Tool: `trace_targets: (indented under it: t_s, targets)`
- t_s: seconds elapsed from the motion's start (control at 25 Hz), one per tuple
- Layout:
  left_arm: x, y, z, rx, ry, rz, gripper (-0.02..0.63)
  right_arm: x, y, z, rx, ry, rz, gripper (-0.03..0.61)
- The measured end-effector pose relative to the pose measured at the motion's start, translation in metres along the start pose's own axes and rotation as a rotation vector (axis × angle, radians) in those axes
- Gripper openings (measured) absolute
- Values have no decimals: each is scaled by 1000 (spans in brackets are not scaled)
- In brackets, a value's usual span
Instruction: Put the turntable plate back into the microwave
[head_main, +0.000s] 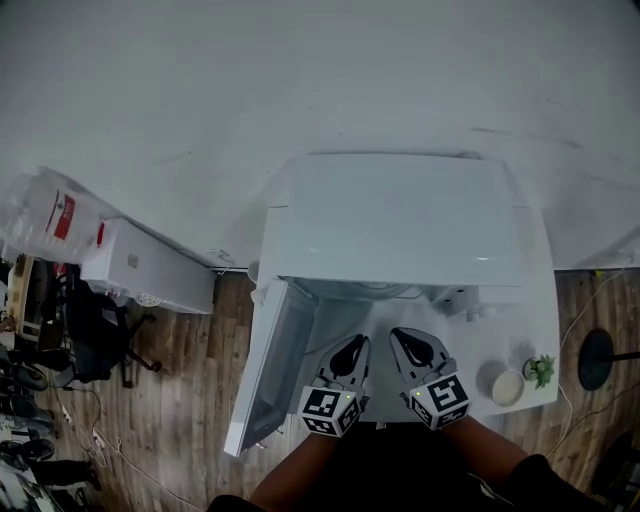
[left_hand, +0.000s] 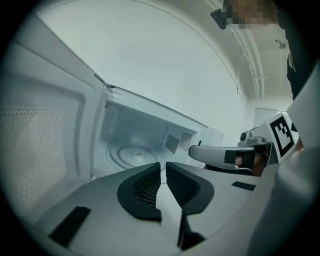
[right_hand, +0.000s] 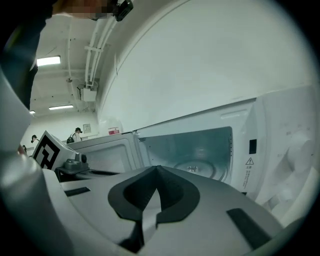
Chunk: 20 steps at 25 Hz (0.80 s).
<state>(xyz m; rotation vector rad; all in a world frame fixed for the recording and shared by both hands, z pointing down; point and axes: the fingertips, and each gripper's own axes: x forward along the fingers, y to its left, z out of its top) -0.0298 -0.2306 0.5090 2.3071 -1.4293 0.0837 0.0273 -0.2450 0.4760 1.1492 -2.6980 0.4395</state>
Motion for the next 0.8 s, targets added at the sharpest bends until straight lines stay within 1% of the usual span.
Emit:
trace_targets:
  t_s: [0.12,0.2,0.28,0.48,0.8]
  targets:
    - [-4,-7,5,-19,-4,-10,51,-9,0,8,12,-13,-22,17]
    - [-6,-12,7,-42,-2,-23,51,-13,1,13,21,-26,-26,17]
    - [-7,-15,8,-48,-1,-29,51,-16,1,16,21,-34,-26,17]
    - [-4,-18,11,-8,4,-32,51,-16,-4,25,0,-60,-45,17]
    - [-2,-20,10,2,10,-27,51,-19,-11,25,-13,-53,-84,17]
